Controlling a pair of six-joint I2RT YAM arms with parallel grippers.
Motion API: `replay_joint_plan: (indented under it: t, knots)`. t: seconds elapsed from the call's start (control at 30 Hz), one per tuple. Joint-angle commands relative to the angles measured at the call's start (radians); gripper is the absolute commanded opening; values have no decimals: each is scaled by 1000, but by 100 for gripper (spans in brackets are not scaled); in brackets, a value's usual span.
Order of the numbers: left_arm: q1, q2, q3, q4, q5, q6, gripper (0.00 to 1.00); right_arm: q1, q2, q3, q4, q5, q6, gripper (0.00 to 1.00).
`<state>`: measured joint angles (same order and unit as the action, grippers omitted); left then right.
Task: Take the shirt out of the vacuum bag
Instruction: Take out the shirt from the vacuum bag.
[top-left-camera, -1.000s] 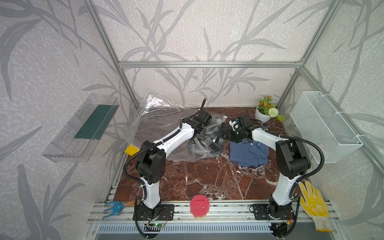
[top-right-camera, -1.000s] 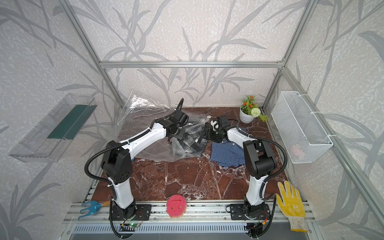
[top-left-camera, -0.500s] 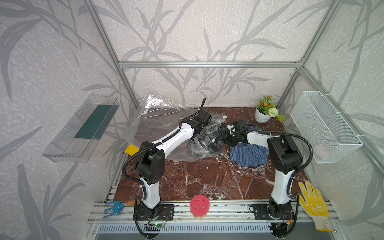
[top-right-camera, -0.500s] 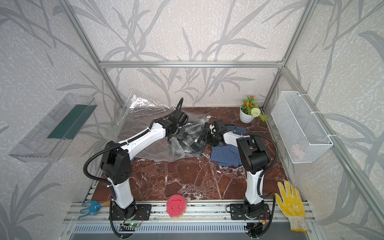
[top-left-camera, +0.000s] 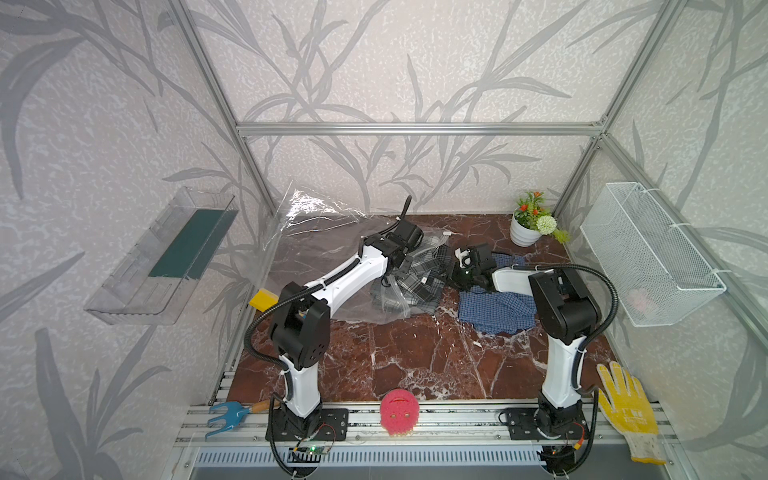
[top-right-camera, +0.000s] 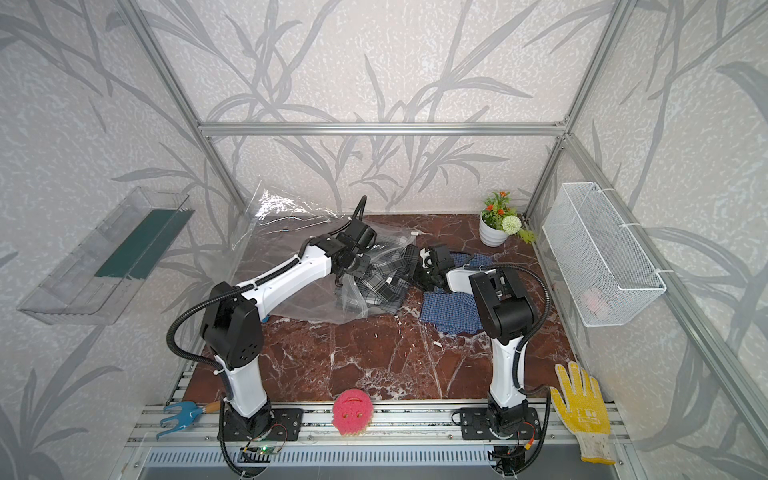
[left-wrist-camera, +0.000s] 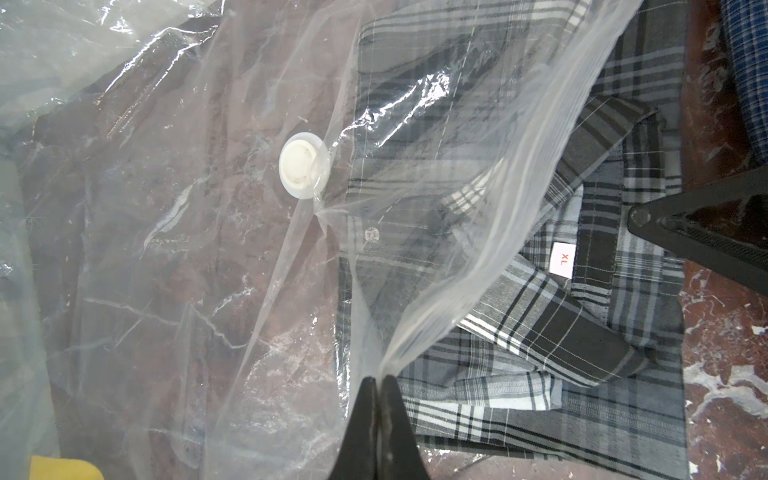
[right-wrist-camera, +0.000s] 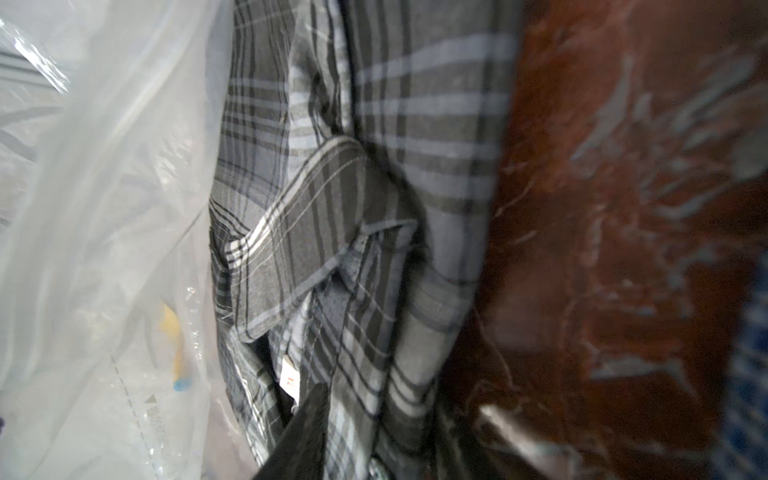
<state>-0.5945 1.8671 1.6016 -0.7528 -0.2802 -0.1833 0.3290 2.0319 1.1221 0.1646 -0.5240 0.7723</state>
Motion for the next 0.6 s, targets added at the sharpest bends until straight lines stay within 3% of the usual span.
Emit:
replay_joint_plan:
  t: [0.0,0.27,0.43,0.57]
  knots:
    - [-2,-51,-1,-25,-5,1,0,4,42,-25,22,7,34,24]
    - [-1,-59,-19,-19,-19,4,0,7,-8,-25,14,-3,47,1]
    - [-1,-58,-32,-8,-19,0,0,30,-115,-5,-151,53,-40,1]
    - [-1,-38,-18,-3,-4,-7,0,48,-160,-12,-201,63,-31,1]
